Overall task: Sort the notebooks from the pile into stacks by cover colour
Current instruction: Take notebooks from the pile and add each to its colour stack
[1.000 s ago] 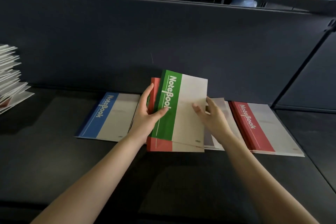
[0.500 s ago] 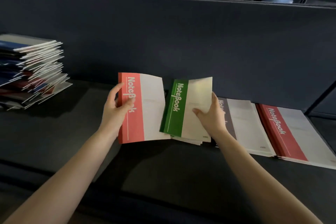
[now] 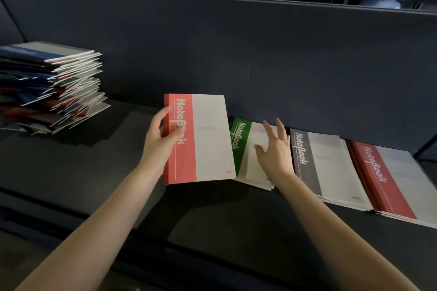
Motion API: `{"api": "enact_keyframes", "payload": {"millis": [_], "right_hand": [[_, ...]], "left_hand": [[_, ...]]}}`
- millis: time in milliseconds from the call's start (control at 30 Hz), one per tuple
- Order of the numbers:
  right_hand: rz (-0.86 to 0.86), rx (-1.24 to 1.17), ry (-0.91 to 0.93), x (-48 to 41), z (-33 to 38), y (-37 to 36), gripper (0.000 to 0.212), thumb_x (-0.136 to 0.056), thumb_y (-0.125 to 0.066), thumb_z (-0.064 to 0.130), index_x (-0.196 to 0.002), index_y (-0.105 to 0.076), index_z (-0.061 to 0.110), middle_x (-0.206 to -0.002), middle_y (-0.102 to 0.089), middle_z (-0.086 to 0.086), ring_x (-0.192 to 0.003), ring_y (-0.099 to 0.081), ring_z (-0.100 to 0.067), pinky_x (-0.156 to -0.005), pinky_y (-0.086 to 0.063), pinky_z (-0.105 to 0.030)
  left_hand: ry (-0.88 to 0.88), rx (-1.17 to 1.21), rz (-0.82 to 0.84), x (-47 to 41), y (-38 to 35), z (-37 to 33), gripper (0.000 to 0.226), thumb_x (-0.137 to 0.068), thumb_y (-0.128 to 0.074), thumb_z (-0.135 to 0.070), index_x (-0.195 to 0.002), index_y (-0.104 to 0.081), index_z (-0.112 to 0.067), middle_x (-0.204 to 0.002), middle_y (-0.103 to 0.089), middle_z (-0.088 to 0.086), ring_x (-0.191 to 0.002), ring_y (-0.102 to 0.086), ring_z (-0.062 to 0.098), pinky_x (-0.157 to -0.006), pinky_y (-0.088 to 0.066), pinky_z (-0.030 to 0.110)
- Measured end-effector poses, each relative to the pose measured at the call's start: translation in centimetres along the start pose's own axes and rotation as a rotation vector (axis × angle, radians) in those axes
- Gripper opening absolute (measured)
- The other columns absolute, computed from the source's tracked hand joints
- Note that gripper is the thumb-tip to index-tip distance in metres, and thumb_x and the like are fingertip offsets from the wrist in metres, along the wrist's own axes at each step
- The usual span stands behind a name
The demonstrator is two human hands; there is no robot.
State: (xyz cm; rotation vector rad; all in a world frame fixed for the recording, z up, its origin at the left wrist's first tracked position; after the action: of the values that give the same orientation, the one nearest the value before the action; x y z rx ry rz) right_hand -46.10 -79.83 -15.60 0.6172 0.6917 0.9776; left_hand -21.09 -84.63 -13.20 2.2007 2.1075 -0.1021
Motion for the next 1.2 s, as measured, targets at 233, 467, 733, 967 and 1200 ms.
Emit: {"api": "enact_keyframes", "payload": {"millis": [233, 467, 733, 967, 1200], "right_hand": [[0.168, -0.601, -0.124, 2.1, 0.7, 2.0, 0.076, -0.086, -0.058, 0.052, -0.15, -0.022, 0.029, -0.141, -0.047, 0.003, -0.125, -0.05, -0.018, -0.102, -0.045, -0.038], [-0.11, -0.476, -0.101, 2.3, -5.6, 9.3, 0.058, -0.091, -0.063, 0.02, -0.14, -0.035, 0.029, -0.118, -0.06, 0.006, -0.103, -0.06, -0.012, -0.074, -0.052, -0.025], [-0.254, -0.408, -0.317, 4.0, -14.7, 18.3, 0.059, -0.088, -0.065, 0.013, -0.138, -0.041, 0.03, -0.103, -0.066, 0.008, -0.093, -0.065, -0.014, -0.069, -0.051, -0.029], [-0.179, -0.274, -0.401, 4.9, -20.2, 23.0, 0.053, -0.087, -0.065, 0.008, -0.132, -0.051, 0.031, -0.106, -0.069, 0.005, -0.09, -0.066, -0.011, -0.071, -0.05, -0.028], [-0.111, 0.21, -0.49, 3.7, -22.1, 21.4, 0.073, -0.089, -0.062, 0.016, -0.15, -0.025, 0.031, -0.129, -0.057, -0.01, -0.118, -0.051, -0.03, -0.089, -0.044, -0.035]], "left_hand": [[0.009, 0.004, 0.18, 0.5, -7.6, -0.5, 0.052, -0.09, -0.063, -0.03, -0.132, -0.034, -0.042, -0.114, -0.053, -0.017, -0.098, -0.058, 0.004, -0.068, -0.045, 0.018], [0.072, 0.118, 0.447, 1.6, -17.2, -0.2, 0.072, -0.092, -0.061, -0.023, -0.148, -0.018, -0.038, -0.127, -0.052, -0.009, -0.107, -0.058, 0.005, -0.075, -0.049, 0.023], [-0.233, -0.34, 0.727, 5.0, -27.0, -0.4, 0.045, -0.102, -0.043, -0.03, -0.146, -0.032, -0.026, -0.148, -0.034, -0.011, -0.138, -0.028, 0.006, -0.106, -0.027, 0.026], [-0.449, -0.875, 0.839, 7.6, -31.9, 0.8, 0.048, -0.102, -0.032, -0.041, -0.148, -0.029, -0.026, -0.161, -0.013, -0.003, -0.148, -0.005, 0.021, -0.119, -0.003, 0.046], [-0.612, -1.087, 0.972, 9.1, -33.2, 2.7, 0.063, -0.097, -0.031, -0.058, -0.151, -0.022, -0.026, -0.161, -0.008, -0.001, -0.148, 0.002, 0.022, -0.119, 0.004, 0.046]]}}
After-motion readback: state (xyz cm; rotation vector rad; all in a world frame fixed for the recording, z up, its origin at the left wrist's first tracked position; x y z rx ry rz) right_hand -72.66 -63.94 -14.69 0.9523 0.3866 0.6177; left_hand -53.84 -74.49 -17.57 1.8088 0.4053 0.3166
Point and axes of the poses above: each hand's wrist, its own x-axis away from the middle knuckle, its own y-axis out of the back of the hand, z = x × y, the point moved 3 cm from there along -x, towards the middle knuckle
